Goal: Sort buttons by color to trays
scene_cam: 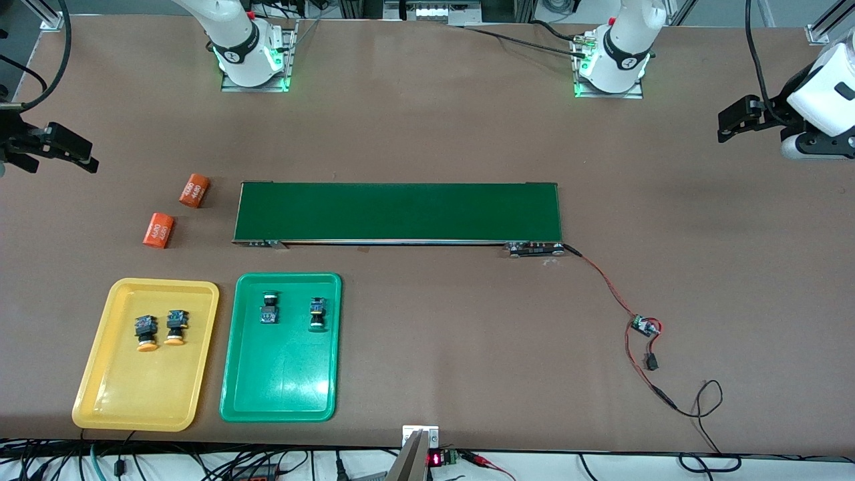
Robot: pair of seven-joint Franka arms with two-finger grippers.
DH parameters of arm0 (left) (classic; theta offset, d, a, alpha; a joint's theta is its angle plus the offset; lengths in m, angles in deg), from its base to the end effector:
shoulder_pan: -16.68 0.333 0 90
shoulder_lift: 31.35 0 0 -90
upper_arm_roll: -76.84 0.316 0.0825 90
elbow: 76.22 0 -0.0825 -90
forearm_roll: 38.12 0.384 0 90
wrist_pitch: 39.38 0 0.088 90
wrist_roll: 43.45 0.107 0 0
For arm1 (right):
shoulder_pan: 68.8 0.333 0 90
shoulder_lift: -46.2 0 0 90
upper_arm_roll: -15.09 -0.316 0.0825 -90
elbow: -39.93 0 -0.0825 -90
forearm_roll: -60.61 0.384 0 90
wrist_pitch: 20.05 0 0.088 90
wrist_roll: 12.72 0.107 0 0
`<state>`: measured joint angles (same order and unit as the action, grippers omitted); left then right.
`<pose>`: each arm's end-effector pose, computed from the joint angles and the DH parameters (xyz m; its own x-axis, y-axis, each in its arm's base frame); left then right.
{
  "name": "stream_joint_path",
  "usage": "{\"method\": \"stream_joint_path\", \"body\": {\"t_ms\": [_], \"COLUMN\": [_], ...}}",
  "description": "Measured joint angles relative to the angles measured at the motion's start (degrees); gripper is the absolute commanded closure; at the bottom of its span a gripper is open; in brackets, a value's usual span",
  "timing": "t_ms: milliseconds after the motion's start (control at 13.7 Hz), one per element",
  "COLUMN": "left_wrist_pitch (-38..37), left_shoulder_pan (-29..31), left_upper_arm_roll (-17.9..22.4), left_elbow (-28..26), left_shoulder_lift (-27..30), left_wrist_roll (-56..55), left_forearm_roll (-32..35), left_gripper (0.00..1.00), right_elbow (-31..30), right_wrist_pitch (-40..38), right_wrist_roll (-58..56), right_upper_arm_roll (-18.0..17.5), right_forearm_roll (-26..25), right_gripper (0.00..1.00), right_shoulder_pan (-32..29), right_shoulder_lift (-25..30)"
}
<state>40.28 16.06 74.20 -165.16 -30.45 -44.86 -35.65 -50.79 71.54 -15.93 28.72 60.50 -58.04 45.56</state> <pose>0.5294 -0.0251 0.6273 0.9892 -0.0239 -0.1445 -0.0310 -0.9984 -0.0474 0.5595 -0.0275 0.6150 1.0000 0.0060 0.0041 0.0060 -1.0000 0.0048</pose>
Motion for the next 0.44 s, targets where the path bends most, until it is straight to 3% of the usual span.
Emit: {"method": "stream_joint_path", "body": {"t_ms": [437], "left_wrist_pitch": [0.0], "left_shoulder_pan": [0.23], "left_upper_arm_roll": [0.0], "left_elbow": [0.0], "left_shoulder_lift": [-0.01], "left_wrist_roll": [0.0], "left_forearm_roll": [0.0], "left_gripper": [0.0], "right_elbow": [0.18], "right_wrist_pitch": [-0.05], "right_wrist_roll": [0.02], "right_upper_arm_roll": [0.0], "right_forearm_roll": [0.0], "right_gripper": [0.0], "right_shoulder_pan": [0.0], "right_shoulder_lift": [0.5]}}
